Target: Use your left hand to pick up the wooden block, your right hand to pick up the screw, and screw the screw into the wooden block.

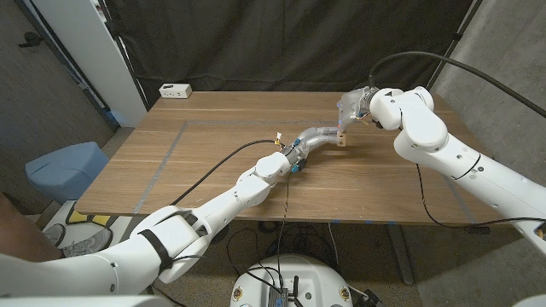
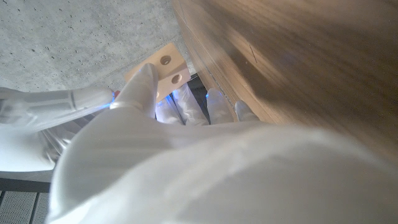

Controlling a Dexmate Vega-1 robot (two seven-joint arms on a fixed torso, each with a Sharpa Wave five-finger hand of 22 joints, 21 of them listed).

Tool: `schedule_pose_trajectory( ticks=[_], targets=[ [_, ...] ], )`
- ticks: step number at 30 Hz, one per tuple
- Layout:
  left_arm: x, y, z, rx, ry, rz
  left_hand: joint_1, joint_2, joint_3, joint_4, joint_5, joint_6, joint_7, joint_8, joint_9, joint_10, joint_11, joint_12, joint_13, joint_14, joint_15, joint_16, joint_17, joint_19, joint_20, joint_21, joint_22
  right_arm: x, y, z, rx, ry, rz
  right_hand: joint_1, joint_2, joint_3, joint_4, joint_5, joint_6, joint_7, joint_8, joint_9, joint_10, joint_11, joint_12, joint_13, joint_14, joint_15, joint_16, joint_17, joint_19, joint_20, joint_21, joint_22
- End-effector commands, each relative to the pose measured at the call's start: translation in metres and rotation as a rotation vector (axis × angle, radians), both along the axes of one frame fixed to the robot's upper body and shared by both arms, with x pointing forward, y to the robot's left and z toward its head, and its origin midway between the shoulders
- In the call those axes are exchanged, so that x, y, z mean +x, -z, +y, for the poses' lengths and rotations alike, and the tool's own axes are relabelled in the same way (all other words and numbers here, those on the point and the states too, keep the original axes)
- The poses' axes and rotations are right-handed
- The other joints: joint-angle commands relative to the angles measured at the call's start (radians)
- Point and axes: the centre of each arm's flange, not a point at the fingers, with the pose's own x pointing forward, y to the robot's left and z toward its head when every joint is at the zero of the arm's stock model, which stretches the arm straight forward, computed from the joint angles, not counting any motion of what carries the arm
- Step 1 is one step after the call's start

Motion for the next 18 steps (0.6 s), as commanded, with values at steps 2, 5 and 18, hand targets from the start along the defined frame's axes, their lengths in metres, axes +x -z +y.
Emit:
schedule_pose_trajectory(
  ticks=[2, 5, 18],
  targets=[
    [-0.0004, 0.0000, -0.0003, 0.003, 0.003, -0.002, -0.070, 0.077, 0.086, 0.080, 0.005, 0.067, 0.057, 0.008, 0.004, 0.010, -0.001, 0.006, 0.001, 0.009, -0.003, 0.003, 0.001, 0.006, 0.002, 0.007, 0.006, 0.0005, 0.0009, -0.0019, 0.007, 0.000, -0.010, 0.007, 0.006, 0.001, 0.010, -0.001, 0.030, -0.002, 0.019, 0.008, 0.025, -0.008, 0.010, 0.001, 0.014, -0.005, 0.011, 0.003, 0.006, -0.010, 0.005, 0.003],
    [-0.0010, 0.0003, 0.0001, 0.002, 0.002, -0.001, -0.070, 0.077, 0.086, 0.080, 0.005, 0.068, 0.058, 0.009, 0.004, 0.010, -0.001, 0.006, 0.000, 0.008, -0.003, 0.003, 0.001, 0.006, 0.001, 0.007, 0.006, 0.0006, 0.0010, -0.0020, 0.010, -0.002, -0.013, 0.008, 0.008, 0.002, 0.011, -0.001, 0.039, -0.001, 0.024, 0.008, 0.028, -0.007, 0.010, 0.001, 0.018, -0.009, 0.012, 0.003, 0.007, -0.012, 0.006, 0.003],
    [-0.0022, 0.0017, 0.0015, 0.000, 0.001, -0.001, -0.072, 0.078, 0.088, 0.080, 0.005, 0.069, 0.059, 0.009, 0.004, 0.009, 0.001, 0.006, 0.001, 0.008, -0.004, 0.003, 0.001, 0.006, 0.002, 0.007, 0.006, 0.0017, 0.0006, -0.0044, 0.034, -0.009, -0.015, -0.001, 0.025, 0.002, 0.022, -0.003, 0.080, 0.009, 0.046, 0.012, 0.057, -0.012, 0.014, 0.001, 0.032, -0.013, 0.017, 0.006, 0.018, -0.019, 0.007, 0.003]
  ],
)
